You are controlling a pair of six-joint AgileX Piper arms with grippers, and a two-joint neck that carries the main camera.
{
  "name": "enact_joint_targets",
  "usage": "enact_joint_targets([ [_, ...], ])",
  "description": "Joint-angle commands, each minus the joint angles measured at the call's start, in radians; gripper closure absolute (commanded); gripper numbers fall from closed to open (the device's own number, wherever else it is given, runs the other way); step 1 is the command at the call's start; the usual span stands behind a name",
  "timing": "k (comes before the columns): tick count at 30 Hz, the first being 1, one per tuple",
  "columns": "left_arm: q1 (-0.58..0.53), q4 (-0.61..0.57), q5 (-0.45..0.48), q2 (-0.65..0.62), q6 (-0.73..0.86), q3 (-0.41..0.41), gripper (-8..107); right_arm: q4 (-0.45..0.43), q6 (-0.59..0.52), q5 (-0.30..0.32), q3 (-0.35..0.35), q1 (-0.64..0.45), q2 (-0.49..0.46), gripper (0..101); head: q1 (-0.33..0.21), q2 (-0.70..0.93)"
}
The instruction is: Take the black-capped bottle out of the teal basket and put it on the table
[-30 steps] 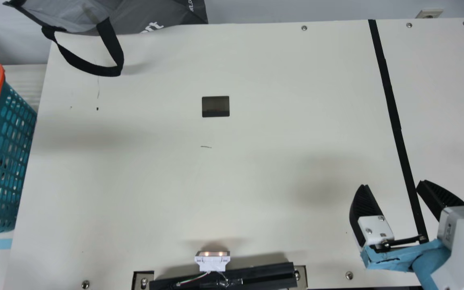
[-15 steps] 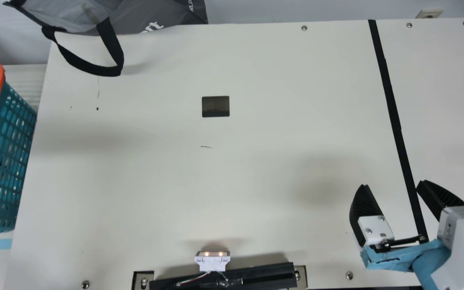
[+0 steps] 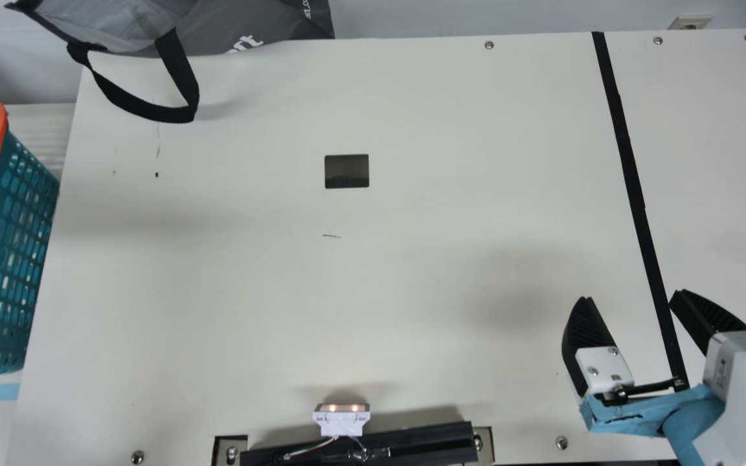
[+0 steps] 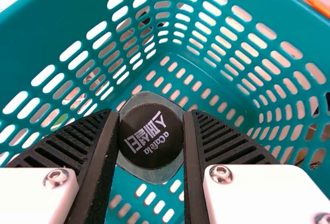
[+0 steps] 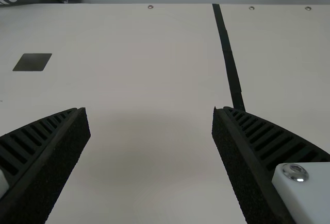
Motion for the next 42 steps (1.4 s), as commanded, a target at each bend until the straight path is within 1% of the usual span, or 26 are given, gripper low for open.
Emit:
enact_joint_targets([
  [1, -0.003, 0.005, 0.005, -0.011, -0.006, -0.003, 99, 0.000, 0.000, 0.000, 0.000, 0.000, 0.000, 10, -0.004, 0.008],
  [15, -0.043, 0.046, 0.063, -0.110, -0.042, -0.027, 99, 0.000, 0.000, 0.000, 0.000, 0.000, 0.000, 10, -0.004, 0.008],
  [35, -0.144, 0.206, 0.161, -0.235, -0.200, -0.121, 99, -0.001, 0.000, 0.001, 0.000, 0.000, 0.000, 10, -0.004, 0.008],
  [42, -0.188, 0.243, 0.189, -0.274, -0.241, -0.149, 99, -0.001, 0.000, 0.001, 0.000, 0.000, 0.000, 10, -0.004, 0.008],
])
